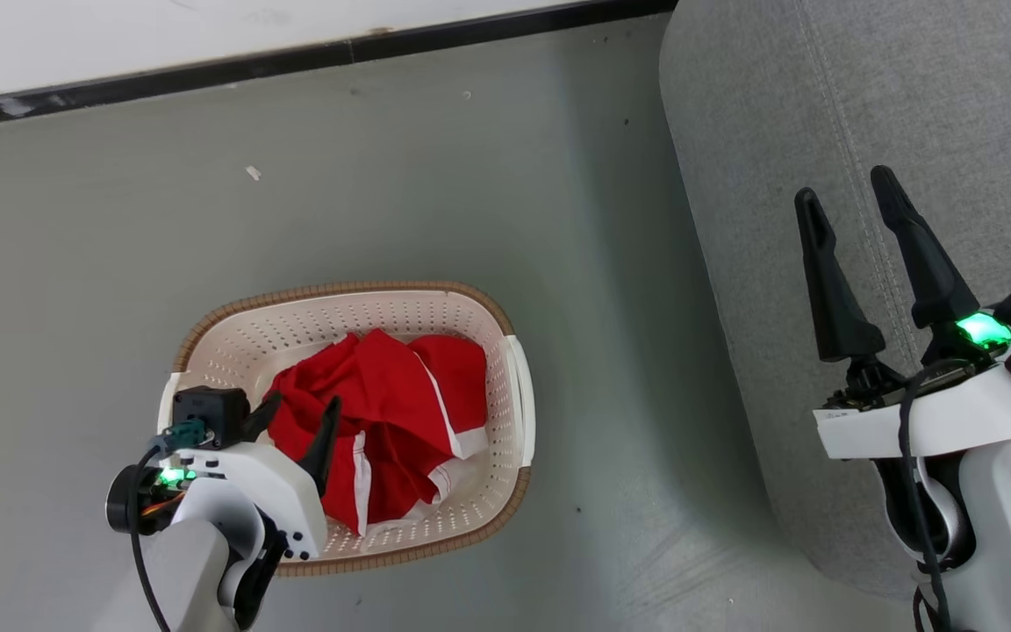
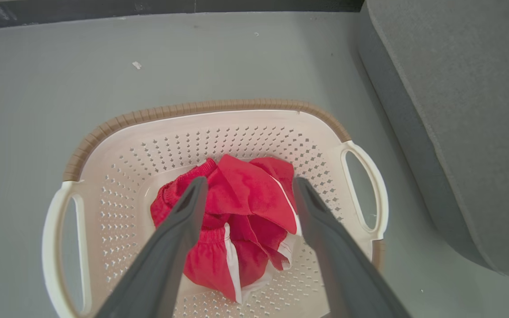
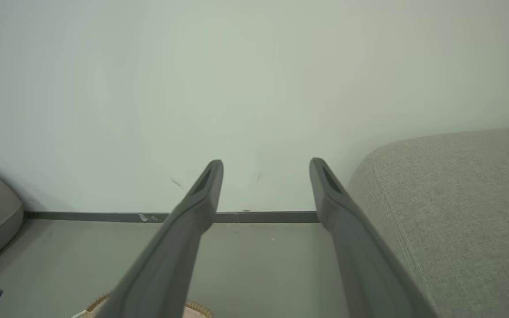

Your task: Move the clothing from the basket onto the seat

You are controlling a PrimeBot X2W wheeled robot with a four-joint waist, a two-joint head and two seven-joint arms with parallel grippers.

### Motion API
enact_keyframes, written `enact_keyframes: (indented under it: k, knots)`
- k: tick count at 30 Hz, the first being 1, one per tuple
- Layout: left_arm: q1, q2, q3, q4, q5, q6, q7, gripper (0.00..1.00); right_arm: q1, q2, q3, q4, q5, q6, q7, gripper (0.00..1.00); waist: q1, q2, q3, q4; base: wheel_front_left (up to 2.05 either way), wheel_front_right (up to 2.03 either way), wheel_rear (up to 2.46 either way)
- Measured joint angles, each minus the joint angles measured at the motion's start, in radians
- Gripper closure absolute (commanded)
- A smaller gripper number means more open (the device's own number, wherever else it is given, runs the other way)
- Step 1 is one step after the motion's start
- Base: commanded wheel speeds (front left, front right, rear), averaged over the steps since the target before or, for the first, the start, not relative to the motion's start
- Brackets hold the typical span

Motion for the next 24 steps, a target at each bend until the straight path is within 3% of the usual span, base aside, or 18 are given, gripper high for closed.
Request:
enact_keyframes:
  k: [24]
  knots:
    - [-0.189, 0.004, 0.007, 0.202, -0.01, -0.031, 0.078, 0.0, -0.101, 0.036, 0.027, -0.027, -0.006, 0.0, 0.0, 0.0, 0.0, 0.0, 0.2, -0.096, 0.0, 0.0, 0.0]
